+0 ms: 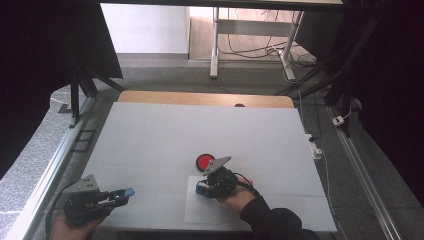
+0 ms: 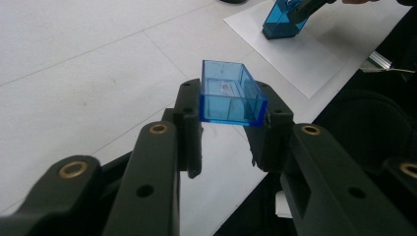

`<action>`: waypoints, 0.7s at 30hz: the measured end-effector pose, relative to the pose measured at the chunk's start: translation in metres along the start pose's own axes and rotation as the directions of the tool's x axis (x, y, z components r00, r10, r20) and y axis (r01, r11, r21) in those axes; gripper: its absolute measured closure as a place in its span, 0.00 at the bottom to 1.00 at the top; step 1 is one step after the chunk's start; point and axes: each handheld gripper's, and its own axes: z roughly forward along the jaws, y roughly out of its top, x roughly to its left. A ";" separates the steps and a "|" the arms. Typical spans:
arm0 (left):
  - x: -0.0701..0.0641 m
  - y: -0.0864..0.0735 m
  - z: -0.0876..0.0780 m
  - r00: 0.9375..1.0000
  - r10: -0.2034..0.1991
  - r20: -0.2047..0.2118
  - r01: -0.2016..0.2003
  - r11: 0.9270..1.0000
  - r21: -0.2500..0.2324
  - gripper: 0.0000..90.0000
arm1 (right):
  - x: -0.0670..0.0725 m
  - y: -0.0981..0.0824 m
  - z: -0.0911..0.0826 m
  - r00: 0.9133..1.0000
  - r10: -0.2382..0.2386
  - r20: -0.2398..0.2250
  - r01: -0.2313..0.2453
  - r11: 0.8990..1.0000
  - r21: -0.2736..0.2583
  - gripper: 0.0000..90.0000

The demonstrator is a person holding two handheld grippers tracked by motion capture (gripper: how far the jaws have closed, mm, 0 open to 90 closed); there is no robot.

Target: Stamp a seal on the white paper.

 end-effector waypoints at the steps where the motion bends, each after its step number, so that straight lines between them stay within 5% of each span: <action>1: 0.000 0.000 0.000 1.000 -0.001 -0.001 0.001 1.000 -0.001 0.76 | -0.001 0.000 0.000 1.000 0.009 -0.005 -0.009 1.000 -0.001 0.79; 7: 0.000 0.000 0.000 1.000 0.000 -0.001 0.000 1.000 -0.001 0.76 | -0.004 -0.002 0.000 1.000 0.023 -0.022 -0.023 1.000 -0.013 0.79; 21: -0.001 0.000 0.000 1.000 0.007 -0.001 -0.007 1.000 0.002 0.76 | 0.010 0.000 0.001 0.997 -0.059 0.057 0.058 0.998 0.008 0.79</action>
